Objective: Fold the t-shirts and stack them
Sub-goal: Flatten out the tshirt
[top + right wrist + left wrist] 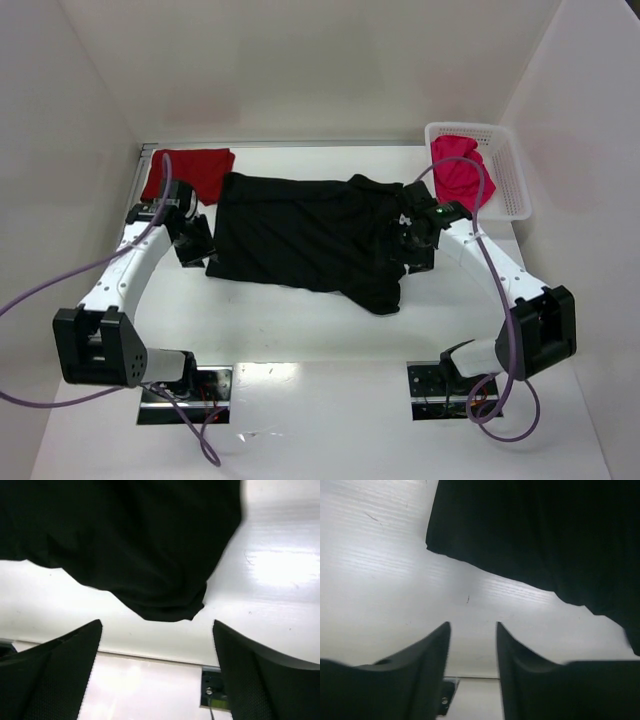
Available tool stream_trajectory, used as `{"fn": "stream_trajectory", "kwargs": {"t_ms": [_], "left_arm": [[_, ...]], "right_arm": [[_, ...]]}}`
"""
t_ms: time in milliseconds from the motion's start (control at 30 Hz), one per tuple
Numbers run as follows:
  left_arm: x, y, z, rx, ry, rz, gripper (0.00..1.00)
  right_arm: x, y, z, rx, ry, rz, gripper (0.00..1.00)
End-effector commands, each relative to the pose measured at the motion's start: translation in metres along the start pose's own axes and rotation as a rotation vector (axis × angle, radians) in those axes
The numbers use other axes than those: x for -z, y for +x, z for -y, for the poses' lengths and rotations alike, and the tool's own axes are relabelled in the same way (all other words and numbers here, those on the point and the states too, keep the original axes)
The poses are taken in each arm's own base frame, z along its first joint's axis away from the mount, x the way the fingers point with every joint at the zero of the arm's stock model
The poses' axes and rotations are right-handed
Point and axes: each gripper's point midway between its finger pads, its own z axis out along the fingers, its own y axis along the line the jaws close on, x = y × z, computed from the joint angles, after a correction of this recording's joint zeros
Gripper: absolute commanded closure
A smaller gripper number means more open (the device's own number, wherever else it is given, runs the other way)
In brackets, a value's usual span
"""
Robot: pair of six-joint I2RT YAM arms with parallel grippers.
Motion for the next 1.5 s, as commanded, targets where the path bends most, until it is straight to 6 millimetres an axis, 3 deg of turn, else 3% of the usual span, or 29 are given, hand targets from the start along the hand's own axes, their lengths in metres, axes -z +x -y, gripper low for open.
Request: {"fn": "stream_trajectory", "kwargs": {"t_ms": [0, 67, 233, 267, 400, 533, 700, 933, 1067, 1133, 1267, 1300, 1367, 1467], "left_arm": [[-0.017, -0.015, 0.012, -0.011, 0.013, 0.013, 0.45], [-0.027, -0.023, 0.013, -0.019, -0.005, 0.019, 0.34], [-0.052, -0.054, 0.019, -0.046, -0.022, 0.067, 0.21], [-0.057, -0.061, 0.019, -0.057, -0.027, 0.080, 0.21], [-0.094, -0.056, 0.006, -0.055, -0.108, 0.008, 0.19], [-0.107, -0.040, -0.002, -0.055, -0.130, -0.041, 0.33], [-0.109, -0.035, -0.007, -0.047, -0.147, -0.040, 0.33], [-0.107, -0.017, -0.023, -0.021, -0.208, -0.063, 0.16], [-0.113, -0.010, -0.026, 0.004, -0.217, -0.077, 0.16], [-0.117, -0.006, -0.026, 0.005, -0.210, -0.091, 0.21], [-0.123, 0.000, -0.027, 0.006, -0.205, -0.105, 0.54], [-0.123, 0.000, -0.027, 0.006, -0.205, -0.105, 0.67], [-0.123, 0.006, -0.028, 0.019, -0.206, -0.126, 0.85], [-0.112, 0.008, -0.028, 0.018, -0.214, -0.141, 1.00]], "right_arm": [[0.018, -0.030, -0.020, 0.008, -0.079, 0.103, 0.01], [0.025, -0.053, -0.036, 0.015, -0.139, 0.182, 0.00], [0.011, -0.088, -0.054, 0.024, -0.189, 0.249, 0.00], [0.006, -0.092, -0.052, 0.032, -0.174, 0.260, 0.00], [0.001, -0.122, -0.051, 0.053, -0.139, 0.328, 0.00], [0.000, -0.144, -0.052, 0.049, -0.123, 0.376, 0.00], [0.000, -0.151, -0.053, 0.054, -0.134, 0.393, 0.00], [-0.004, -0.150, -0.053, 0.064, -0.136, 0.380, 0.00], [-0.004, -0.150, -0.053, 0.064, -0.136, 0.380, 0.00], [-0.002, -0.150, -0.053, 0.064, -0.136, 0.380, 0.00], [-0.005, -0.150, -0.053, 0.064, -0.132, 0.371, 0.00], [-0.003, -0.152, -0.054, 0.064, -0.136, 0.379, 0.00], [-0.003, -0.152, -0.054, 0.064, -0.136, 0.380, 0.00], [-0.003, -0.152, -0.054, 0.064, -0.136, 0.380, 0.00]]}}
